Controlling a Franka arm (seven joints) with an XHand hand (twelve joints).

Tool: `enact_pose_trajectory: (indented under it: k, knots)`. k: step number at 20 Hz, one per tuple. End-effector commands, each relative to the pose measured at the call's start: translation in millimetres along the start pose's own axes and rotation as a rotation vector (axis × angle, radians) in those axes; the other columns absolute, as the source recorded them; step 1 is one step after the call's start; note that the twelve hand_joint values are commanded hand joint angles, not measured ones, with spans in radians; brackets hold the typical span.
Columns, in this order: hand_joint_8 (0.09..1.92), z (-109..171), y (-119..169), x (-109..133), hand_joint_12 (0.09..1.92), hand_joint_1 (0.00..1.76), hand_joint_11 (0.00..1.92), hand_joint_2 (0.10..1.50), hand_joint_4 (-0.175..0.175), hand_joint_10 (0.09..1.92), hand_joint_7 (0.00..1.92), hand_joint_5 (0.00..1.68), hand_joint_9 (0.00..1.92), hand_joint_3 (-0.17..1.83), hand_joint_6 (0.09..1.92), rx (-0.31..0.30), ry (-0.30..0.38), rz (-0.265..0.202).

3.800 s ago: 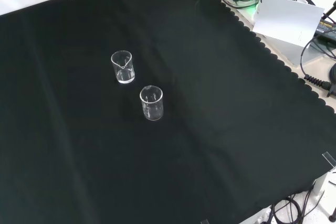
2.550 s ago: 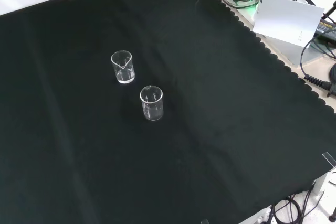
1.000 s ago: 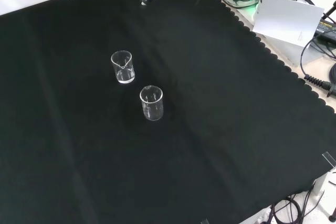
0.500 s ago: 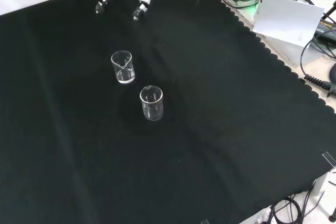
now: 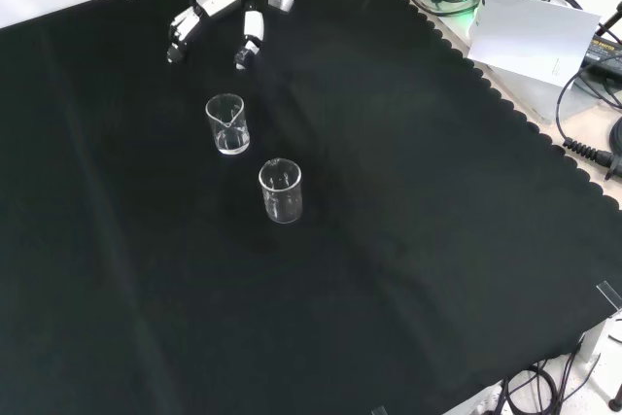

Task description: Pick up the beaker on the right.

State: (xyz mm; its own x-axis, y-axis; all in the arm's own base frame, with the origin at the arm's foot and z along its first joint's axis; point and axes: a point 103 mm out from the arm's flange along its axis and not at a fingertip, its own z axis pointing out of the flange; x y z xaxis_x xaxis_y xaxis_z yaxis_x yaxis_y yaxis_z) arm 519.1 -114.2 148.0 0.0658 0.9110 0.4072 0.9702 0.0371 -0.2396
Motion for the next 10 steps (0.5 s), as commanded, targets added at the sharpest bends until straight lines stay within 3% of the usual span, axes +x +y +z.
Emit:
enact_pose_trajectory:
  k: [1, 6, 10]
  knots:
    - [0.62, 16.5, 7.1, -0.6, 1.36, 0.81, 0.0, 0.65, -0.038, 0.7, 0.11, 0.34, 0.28, 0.59, 0.09, 0.034, 0.08, -0.046]
    - [0.63, 30.2, 9.2, -2.3, 1.36, 0.83, 0.0, 0.61, -0.039, 0.7, 0.14, 0.34, 0.29, 0.59, 0.09, 0.062, 0.139, -0.091]
    - [0.64, 40.4, 9.4, -1.7, 1.35, 0.84, 0.0, 0.58, -0.046, 0.69, 0.16, 0.36, 0.3, 0.59, 0.09, 0.041, 0.163, -0.13]
